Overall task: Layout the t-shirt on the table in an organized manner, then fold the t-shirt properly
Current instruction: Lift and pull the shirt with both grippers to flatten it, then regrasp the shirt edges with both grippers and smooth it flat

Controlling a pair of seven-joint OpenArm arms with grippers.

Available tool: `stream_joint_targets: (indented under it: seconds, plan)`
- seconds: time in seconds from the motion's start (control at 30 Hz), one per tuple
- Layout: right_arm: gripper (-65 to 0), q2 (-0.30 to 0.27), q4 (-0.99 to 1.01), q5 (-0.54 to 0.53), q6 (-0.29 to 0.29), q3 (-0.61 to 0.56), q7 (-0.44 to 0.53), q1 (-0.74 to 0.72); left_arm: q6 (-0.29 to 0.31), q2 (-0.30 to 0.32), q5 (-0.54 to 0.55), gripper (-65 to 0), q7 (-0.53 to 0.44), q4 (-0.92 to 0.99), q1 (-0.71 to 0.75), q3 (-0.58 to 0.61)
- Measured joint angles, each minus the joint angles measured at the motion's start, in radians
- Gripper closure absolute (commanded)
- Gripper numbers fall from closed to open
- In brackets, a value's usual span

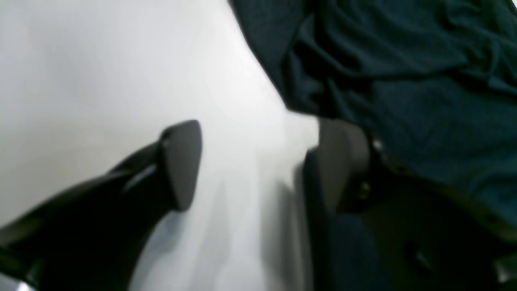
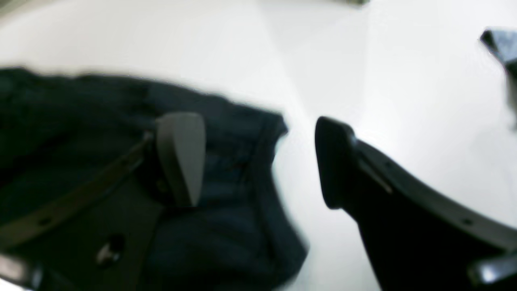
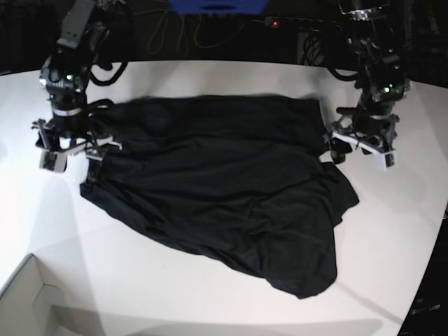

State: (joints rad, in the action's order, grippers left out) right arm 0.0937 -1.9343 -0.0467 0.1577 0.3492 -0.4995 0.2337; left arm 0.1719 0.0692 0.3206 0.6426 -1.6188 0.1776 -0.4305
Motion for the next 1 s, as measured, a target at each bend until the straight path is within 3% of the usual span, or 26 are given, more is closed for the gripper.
stream_joint_targets:
  seconds: [0.27, 0.6, 0.67, 0.73, 0.87, 1.0]
  plan:
    - [-44.0, -0.007, -0.008, 0.001, 0.000, -0.029, 0.005, 0.124, -0.007, -0.003, 0.000, -45.7, -0.010, 0.171, -0.173, 0.006]
    - [-44.0, -0.010, -0.035, -0.002, 0.000, -0.029, 0.006, 0.169, -0.002, 0.006, 0.002, -45.5, -0.055, 0.320, -0.220, -0.001]
    - [-44.0, 0.002, -0.035, -0.002, 0.000, -0.027, 0.006, 0.171, 0.000, 0.011, 0.002, -40.7, -0.075, 0.350, -0.238, -0.002]
    - [-44.0, 0.020, -0.035, -0.002, 0.000, -0.027, 0.005, 0.173, 0.001, 0.011, 0.004, -30.6, -0.117, 0.382, -0.243, -0.002]
    - [-44.0, 0.019, -0.035, 0.001, 0.000, -0.029, 0.011, 0.183, 0.002, 0.012, 0.010, -1.8, -0.177, 0.428, -0.248, -0.002]
    - [-44.0, 0.019, -0.035, 0.001, 0.000, -0.029, 0.003, 0.185, 0.000, 0.008, 0.007, -0.4, -0.098, 0.391, -0.254, -0.002]
